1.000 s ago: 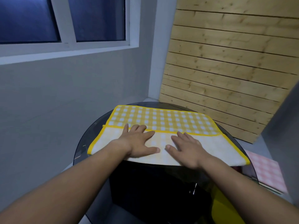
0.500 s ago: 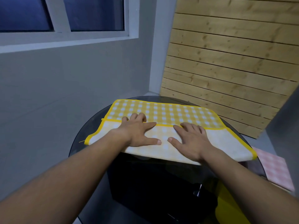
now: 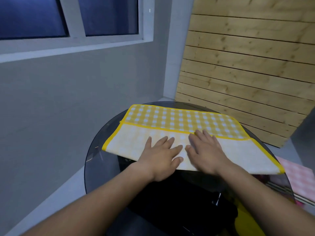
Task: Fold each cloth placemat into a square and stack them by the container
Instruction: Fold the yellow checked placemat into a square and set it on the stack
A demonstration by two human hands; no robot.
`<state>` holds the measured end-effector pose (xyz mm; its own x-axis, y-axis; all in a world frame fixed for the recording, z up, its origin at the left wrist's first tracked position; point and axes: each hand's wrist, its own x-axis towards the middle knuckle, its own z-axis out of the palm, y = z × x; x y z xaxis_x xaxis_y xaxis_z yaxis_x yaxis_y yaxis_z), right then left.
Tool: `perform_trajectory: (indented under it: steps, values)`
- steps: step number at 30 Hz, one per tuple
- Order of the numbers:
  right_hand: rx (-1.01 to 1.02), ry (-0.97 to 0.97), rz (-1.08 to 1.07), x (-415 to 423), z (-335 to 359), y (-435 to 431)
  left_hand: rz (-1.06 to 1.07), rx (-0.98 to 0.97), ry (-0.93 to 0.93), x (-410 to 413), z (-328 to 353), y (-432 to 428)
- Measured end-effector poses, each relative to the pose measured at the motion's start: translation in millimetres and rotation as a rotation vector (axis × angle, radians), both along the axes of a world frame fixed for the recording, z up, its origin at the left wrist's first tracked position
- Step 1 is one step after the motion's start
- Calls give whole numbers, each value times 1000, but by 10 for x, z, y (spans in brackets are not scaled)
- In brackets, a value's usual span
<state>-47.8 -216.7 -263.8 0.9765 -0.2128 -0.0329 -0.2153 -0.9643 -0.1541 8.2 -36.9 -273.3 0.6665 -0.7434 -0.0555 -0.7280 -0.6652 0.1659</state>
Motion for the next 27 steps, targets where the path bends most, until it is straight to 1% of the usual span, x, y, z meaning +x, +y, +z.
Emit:
perform_trajectory:
  steps: [4,8,10,13,18,20,23,25,26,27]
  values:
    - [56,-25,56,-132,-26,288,14,-23,29,-37,-28,14]
    - [45,-19,41,-235,-130,290,-1,-58,75,-6,-4,57]
    - [41,-16,46,-243,-142,280,24,-71,87,35,10,138]
    - [50,-11,46,-243,-146,273,180,-53,82,119,7,386]
    - [61,10,50,-234,-134,255,461,37,94,220,1,773]
    - [59,21,53,-232,-129,256,533,52,120,244,17,834]
    - [59,30,52,-235,-124,261,580,103,149,231,45,833]
    - [62,38,52,-234,-119,271,605,183,97,201,77,758]
    - [64,41,51,-230,-116,275,593,207,30,185,112,690]
    - [66,43,50,-229,-114,277,545,186,-38,176,146,598]
